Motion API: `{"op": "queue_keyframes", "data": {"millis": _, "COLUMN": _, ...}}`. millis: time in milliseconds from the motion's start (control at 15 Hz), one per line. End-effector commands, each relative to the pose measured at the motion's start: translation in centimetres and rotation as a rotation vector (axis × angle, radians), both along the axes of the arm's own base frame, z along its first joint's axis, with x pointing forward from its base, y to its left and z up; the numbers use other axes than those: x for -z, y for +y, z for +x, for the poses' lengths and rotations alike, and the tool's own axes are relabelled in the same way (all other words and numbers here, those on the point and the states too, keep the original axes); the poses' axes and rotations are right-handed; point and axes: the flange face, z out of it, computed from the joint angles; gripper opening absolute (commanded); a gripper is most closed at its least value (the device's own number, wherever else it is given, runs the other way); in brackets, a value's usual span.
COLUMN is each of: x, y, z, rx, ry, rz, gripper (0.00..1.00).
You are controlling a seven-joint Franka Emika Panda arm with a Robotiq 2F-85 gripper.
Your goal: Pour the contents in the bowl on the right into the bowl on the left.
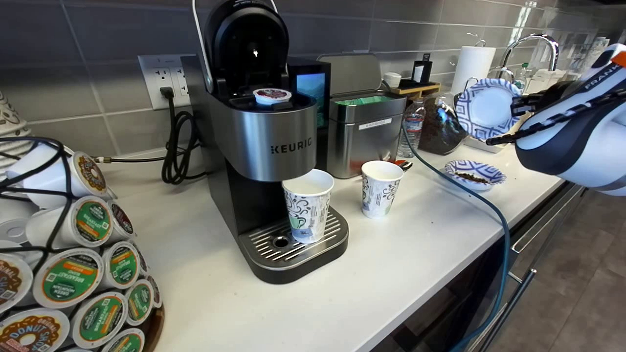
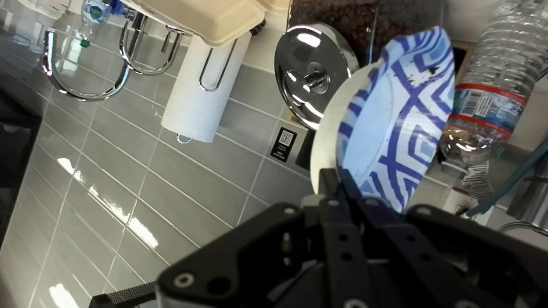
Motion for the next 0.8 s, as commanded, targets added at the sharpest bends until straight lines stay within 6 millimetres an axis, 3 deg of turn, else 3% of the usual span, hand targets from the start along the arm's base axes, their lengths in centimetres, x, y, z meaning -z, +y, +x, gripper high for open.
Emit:
{"op": "queue_keyframes", "data": {"millis": 0, "x": 0.2, "y": -0.6, "z": 0.7, "rx": 0.053, "ry": -0.002, "rz": -0.042, "gripper": 0.01}}
{"op": "queue_keyframes", "data": {"millis": 467, "x": 0.8, "y": -1.9, "z": 0.0, "rx": 0.045, "ry": 0.081, "rz": -0.009, "gripper": 0.01}}
{"op": "queue_keyframes", "data": {"millis": 733, "x": 0.3, "y": -6.2, "z": 0.9, "rx": -0.004, "ry": 0.222, "rz": 0.162, "gripper": 0.01}}
